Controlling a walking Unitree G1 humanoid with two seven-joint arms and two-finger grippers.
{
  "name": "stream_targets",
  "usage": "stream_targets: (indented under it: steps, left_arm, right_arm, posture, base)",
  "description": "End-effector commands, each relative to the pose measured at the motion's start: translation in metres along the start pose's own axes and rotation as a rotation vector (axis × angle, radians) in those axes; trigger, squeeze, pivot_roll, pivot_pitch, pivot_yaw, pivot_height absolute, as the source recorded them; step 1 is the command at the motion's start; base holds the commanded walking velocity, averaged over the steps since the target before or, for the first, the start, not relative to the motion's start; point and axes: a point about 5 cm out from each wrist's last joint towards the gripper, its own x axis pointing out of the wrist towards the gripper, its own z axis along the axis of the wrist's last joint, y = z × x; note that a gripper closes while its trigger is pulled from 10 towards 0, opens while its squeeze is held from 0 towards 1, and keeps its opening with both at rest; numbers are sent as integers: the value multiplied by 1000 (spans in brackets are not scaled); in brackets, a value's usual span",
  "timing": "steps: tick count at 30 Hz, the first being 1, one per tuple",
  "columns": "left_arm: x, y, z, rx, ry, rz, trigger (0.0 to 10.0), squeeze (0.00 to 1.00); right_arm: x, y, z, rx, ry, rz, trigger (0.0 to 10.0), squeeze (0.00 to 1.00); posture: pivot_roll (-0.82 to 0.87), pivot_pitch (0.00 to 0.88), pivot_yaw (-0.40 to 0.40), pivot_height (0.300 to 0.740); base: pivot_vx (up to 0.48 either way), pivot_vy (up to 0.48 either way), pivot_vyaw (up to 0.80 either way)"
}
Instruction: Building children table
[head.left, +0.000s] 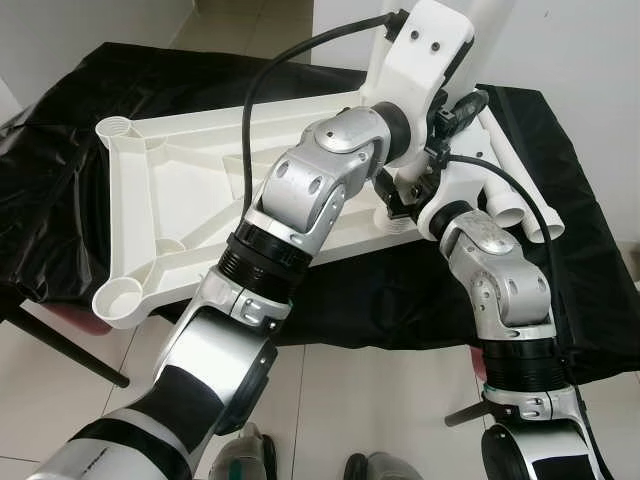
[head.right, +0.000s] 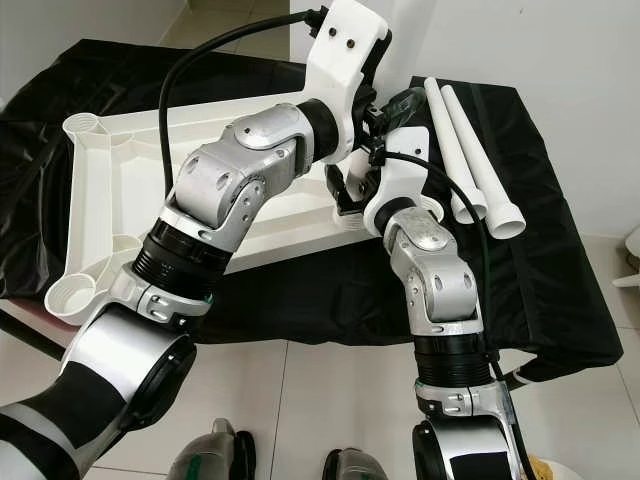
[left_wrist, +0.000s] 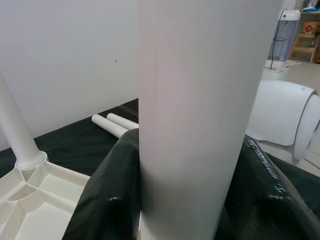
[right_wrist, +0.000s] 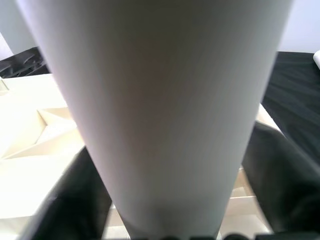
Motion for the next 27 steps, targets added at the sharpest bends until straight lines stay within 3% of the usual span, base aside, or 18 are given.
stream_targets:
  steps: [1,2,16,17,18,19,27]
  left_arm:
    - [1,-5,5,22,-19,-17,10000,0]
    - [1,-5,5,23,-19,-17,10000,0]
    - [3,-9,6,23,-24,-39,10000,0]
    - [2,-8,6,6,-28,-49,10000,1000]
    - [2,-8,6,-7,-32,-56,10000,1000]
    - [1,-8,7,-14,-34,-63,10000,1000]
    - [-2,-6,12,-46,-56,-86,10000,1000]
  right_arm:
    - [0,1,6,-6,-16,6,3137,0]
    - [0,0,6,-5,-13,8,0,0]
    - [1,-2,8,-24,-15,5,0,0]
    - [1,-3,8,-26,-11,-1,5137,0]
    - [1,-4,8,-27,-9,-5,5137,0]
    - [1,-4,8,-32,-5,-8,10000,0]
    - [2,-9,7,-31,3,-26,10000,0]
  posture:
    - [0,58,-12,740]
    - [0,59,-13,740]
    - [-1,71,-13,740]
    - [-1,75,-12,740]
    - [-1,75,-12,740]
    - [-2,76,-13,740]
    - [-2,77,-12,740]
  base:
    - [0,0,0]
    - [0,0,0]
    - [0,0,0]
    - [0,0,0]
    - [0,0,0]
    - [0,0,0]
    - [0,0,0]
